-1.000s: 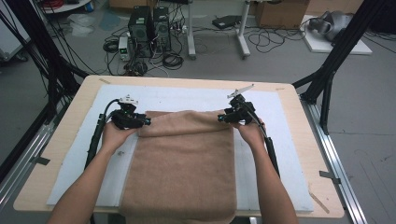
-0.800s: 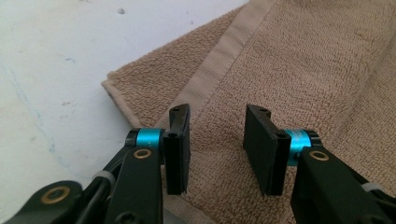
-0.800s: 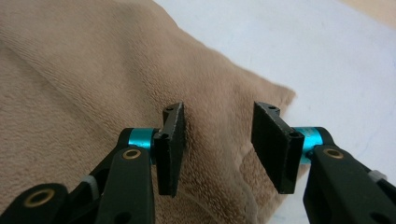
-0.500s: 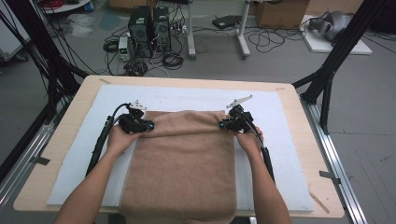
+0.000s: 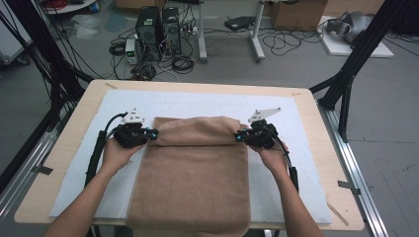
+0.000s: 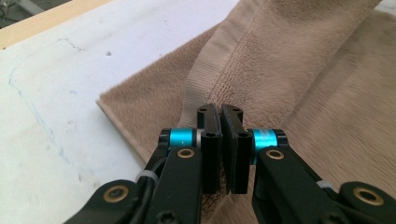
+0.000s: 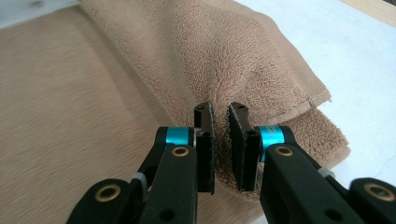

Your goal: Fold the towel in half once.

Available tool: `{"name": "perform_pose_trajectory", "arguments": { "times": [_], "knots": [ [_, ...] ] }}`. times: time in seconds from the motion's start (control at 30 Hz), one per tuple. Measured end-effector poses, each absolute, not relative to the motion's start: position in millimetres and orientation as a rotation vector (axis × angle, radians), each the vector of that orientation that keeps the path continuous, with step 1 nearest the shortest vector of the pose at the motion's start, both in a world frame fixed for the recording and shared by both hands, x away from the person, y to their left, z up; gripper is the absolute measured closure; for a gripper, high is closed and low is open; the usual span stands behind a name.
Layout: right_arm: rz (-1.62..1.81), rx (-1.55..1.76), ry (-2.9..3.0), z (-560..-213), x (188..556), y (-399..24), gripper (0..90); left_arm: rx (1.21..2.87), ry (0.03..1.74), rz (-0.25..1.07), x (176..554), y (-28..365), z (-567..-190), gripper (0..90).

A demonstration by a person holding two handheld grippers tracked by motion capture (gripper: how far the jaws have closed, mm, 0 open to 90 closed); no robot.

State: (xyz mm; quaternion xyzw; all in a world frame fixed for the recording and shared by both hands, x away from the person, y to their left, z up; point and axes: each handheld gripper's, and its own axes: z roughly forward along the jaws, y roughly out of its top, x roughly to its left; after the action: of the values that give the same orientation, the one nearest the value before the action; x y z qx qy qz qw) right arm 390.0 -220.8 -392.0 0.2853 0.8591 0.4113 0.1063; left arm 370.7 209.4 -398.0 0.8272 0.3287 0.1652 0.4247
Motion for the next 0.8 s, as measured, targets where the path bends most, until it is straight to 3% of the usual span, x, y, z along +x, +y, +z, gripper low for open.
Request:
{"name": "perform_pose_trajectory", "arguments": {
  "times": [0.67,0.73,0.8],
  "knots": [
    [1.221,0.68,2.607,-413,298,-229,80.6,2.106,0.641,0.468,267,211,-414,86.0],
    [1.217,0.671,2.61,-413,293,-229,78.9,2.103,0.622,0.451,258,212,-414,85.9],
    [1.23,0.678,2.609,-412,290,-231,71.5,2.106,0.59,0.402,251,213,-412,84.7]
  ]
}}
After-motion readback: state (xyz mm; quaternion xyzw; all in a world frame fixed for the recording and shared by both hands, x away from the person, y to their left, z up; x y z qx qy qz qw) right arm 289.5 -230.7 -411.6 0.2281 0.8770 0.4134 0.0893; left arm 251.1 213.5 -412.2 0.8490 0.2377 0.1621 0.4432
